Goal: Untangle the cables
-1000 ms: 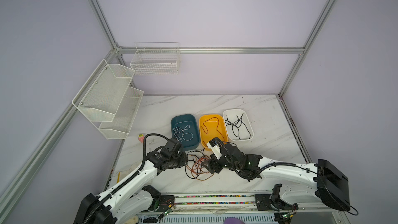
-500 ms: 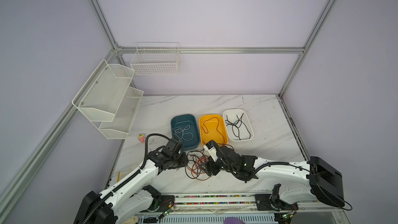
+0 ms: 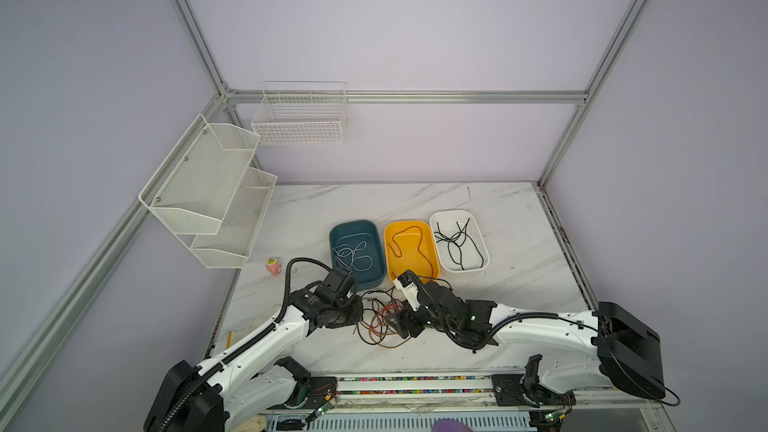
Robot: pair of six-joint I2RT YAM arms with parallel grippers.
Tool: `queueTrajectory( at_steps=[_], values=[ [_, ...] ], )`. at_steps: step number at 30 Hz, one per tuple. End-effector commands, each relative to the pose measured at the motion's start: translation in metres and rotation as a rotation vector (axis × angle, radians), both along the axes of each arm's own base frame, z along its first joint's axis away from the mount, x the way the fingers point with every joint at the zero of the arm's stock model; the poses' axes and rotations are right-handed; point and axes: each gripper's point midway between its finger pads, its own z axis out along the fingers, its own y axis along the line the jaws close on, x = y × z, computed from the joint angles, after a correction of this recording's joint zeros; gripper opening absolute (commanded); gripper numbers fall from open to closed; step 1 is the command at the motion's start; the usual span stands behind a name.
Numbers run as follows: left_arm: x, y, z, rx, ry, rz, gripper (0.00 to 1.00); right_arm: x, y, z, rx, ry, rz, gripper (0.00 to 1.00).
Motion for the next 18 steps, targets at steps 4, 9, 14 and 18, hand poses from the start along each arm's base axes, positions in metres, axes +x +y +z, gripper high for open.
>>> queueTrajectory(
  at_steps=[4,9,14,18],
  values=[
    [0.01,-0.011,0.037,-0.04,-0.065,-0.042,0.0,0.004,-0.003,0.007,0.032,-0.029,-0.037,0.77],
    [0.011,-0.019,0.065,-0.088,-0.096,-0.067,0.0,0.011,-0.005,0.004,0.019,-0.041,-0.074,0.77],
    [0.01,-0.038,0.115,-0.211,-0.148,-0.139,0.0,0.023,-0.007,0.006,0.022,-0.058,-0.153,0.77],
    [0.007,-0.046,0.15,-0.26,-0.189,-0.19,0.0,0.029,-0.002,-0.003,0.015,-0.044,-0.181,0.77]
  ],
)
